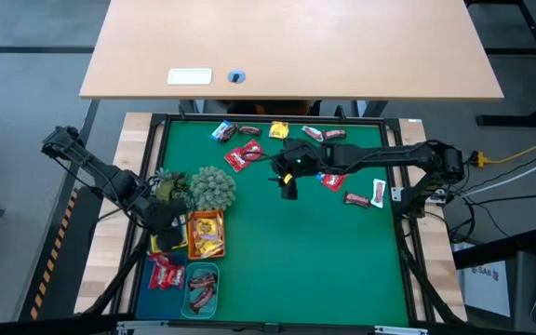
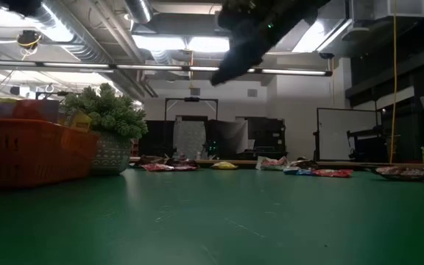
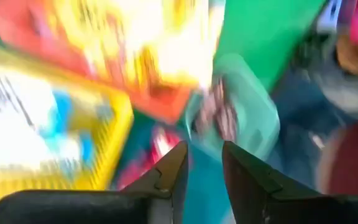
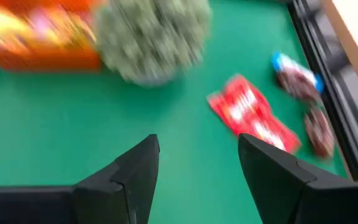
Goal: Sort candy
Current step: Put the red candy into the blue basket
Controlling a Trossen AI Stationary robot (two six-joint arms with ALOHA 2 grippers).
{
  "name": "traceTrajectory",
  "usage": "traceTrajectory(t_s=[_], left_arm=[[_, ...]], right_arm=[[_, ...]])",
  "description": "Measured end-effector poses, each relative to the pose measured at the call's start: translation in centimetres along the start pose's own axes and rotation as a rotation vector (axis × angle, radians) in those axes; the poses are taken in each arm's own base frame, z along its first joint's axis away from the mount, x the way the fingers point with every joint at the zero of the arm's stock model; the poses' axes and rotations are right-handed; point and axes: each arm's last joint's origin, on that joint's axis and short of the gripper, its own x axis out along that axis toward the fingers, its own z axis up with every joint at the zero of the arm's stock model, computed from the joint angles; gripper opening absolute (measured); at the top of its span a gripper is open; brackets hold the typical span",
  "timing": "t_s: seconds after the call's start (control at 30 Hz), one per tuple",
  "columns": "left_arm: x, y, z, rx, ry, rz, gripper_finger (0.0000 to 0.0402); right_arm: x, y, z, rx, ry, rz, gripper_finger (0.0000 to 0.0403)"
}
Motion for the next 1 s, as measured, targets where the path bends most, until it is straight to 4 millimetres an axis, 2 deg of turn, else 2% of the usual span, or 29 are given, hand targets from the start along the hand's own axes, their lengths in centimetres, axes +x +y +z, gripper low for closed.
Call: traceTrajectory(t_s=[0.2, 0.43, 0.6, 0.7, 0.83, 1.0], left_arm=[[-0.4, -0.4, 1.9, 0.282, -0.489, 0.105, 0.0091], [-1.6, -1.4, 4.5, 0.365, -0.884, 0.193, 0.0091], [-2.4, -2.5, 6.1, 0.482, -0.991, 0.177, 0.0091], [-2.3, -2.9, 6.8, 0.571, -1.009, 0.203, 0.0091], [-1.9, -3.3, 7.9, 0.648, -1.031, 0.256, 0.0091], [-1.0, -3.4, 9.4, 0.698, -1.030, 0.307, 0.0091]], right_arm=[[-1.6, -0.3, -0.9, 0.017, 0.287, -0.098, 0.0221], [-2.7, -0.1, -3.5, 0.041, 0.579, -0.079, 0.0221], [-2.9, 0.0, -5.4, 0.080, 0.713, -0.075, 0.0221], [-2.4, -0.3, -7.3, 0.103, 0.773, -0.063, 0.0221], [-1.9, -1.4, -10.1, 0.172, 0.860, -0.040, 0.0221], [-1.9, -3.7, -13.2, 0.296, 0.937, -0.026, 0.0221]])
